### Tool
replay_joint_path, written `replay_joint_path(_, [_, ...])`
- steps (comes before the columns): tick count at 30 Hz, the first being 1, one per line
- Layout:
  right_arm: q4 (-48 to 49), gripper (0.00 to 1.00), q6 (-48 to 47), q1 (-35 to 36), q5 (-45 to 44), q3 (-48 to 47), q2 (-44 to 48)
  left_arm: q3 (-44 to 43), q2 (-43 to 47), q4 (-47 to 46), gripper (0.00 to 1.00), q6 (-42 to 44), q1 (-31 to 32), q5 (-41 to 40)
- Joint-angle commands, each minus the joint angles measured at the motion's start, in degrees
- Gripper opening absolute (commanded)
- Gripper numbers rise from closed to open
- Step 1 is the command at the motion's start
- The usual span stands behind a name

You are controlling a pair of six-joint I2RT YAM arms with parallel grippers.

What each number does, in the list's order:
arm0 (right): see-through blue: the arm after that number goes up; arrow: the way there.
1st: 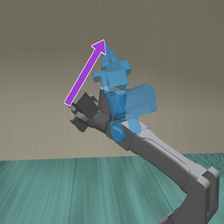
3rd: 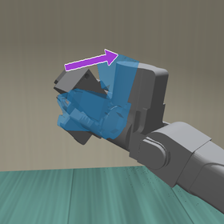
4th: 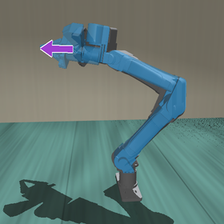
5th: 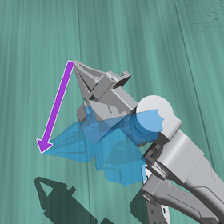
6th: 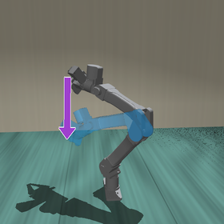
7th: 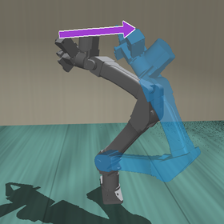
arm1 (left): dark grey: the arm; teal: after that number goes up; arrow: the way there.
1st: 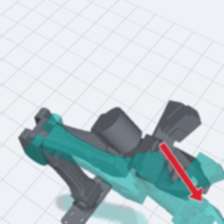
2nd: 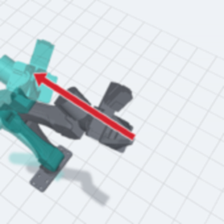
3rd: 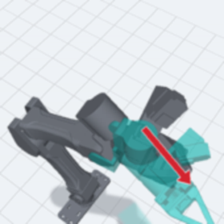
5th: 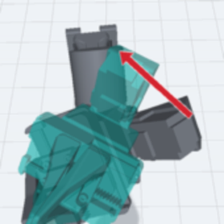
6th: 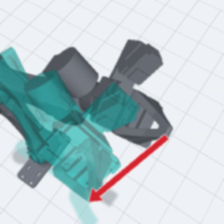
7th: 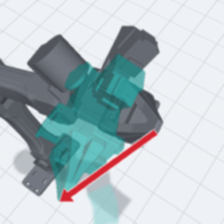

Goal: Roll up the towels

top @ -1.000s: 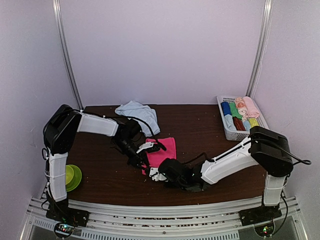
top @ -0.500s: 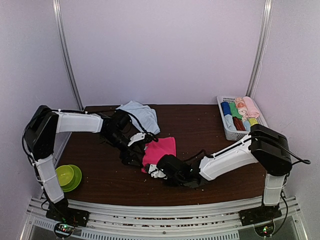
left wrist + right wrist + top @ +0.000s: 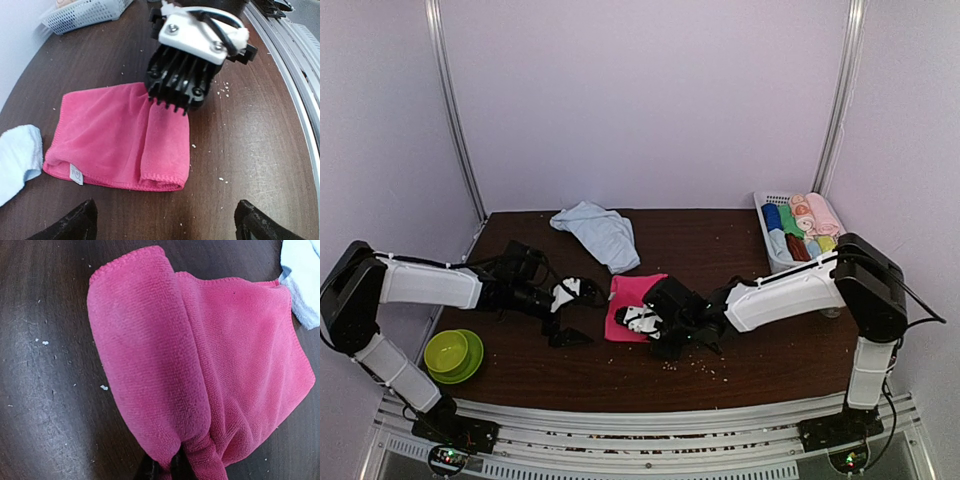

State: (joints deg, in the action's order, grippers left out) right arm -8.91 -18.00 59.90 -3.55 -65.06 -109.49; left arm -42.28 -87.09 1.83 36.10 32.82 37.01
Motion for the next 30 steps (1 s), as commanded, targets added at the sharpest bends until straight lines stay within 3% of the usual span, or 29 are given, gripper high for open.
replay_joint_path(1, [-12.76,0.01,2.58,-2.34,9.22,-3.96,-1.08,4.86,4.03,-15.91,0.98,1.36,-0.30,0.34])
replay_joint_path(14, [-33.00,0.02,1.24,-6.70,22.00,-23.86,-11.11,8.52,3.11,-21.18,0.89,8.80,4.23,-7.79])
replay_joint_path(23, [-37.30,0.04,2.25,-10.23,27.81,-28.01,-14.25,10.56,1.54,-24.04,0.80,14.50,9.59,-14.97])
replay_joint_path(30, [-38.80,0.04,2.94,-11.19,29.21,-29.80,-15.50,8.63,-4.91,-27.99,0.75,17.34,14.70,-25.00])
